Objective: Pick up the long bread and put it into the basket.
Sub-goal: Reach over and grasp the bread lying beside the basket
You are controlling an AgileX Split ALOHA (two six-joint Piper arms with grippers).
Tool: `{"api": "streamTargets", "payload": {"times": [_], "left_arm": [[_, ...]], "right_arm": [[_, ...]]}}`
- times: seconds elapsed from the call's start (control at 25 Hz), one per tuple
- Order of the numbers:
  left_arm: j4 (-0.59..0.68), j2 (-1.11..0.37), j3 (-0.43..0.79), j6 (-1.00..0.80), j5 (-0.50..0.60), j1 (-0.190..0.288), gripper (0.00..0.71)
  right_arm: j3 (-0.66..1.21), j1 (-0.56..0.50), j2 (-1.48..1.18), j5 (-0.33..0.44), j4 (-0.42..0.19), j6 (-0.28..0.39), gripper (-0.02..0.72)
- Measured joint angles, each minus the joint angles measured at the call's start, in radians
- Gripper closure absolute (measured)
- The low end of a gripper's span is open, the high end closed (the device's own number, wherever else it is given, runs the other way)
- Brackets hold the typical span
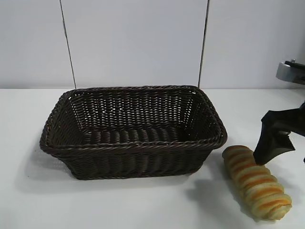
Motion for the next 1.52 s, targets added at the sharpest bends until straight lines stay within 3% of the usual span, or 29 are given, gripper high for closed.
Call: {"api": "streamTargets", "payload": {"times": [0.6, 0.68, 0.92, 1.16, 1.52], "left_arm": [[0.0, 0.0, 0.0, 0.0, 0.0, 0.0, 0.032], [0.0, 0.0, 0.0, 0.0, 0.0, 0.0, 0.032], [0.0, 0.0, 0.0, 0.0, 0.0, 0.0, 0.032], [0.0, 0.0, 0.0, 0.0, -0.001, 0.0, 0.032], [0.0, 0.0, 0.0, 0.0, -0.001, 0.0, 0.032]], "right_arm": [[0.0, 0.0, 0.13, -0.043, 0.079, -0.003, 0.119], [0.0, 0.0, 0.138, -0.043, 0.092, -0.003, 0.173], [-0.002, 0.005, 0.145, -0.043, 0.13, -0.003, 0.445], [-0.002, 0.005, 0.146, -0.042, 0.132, 0.0, 0.6], [-0.002, 0.005, 0.116, -0.035, 0.128, 0.016, 0.617]]}}
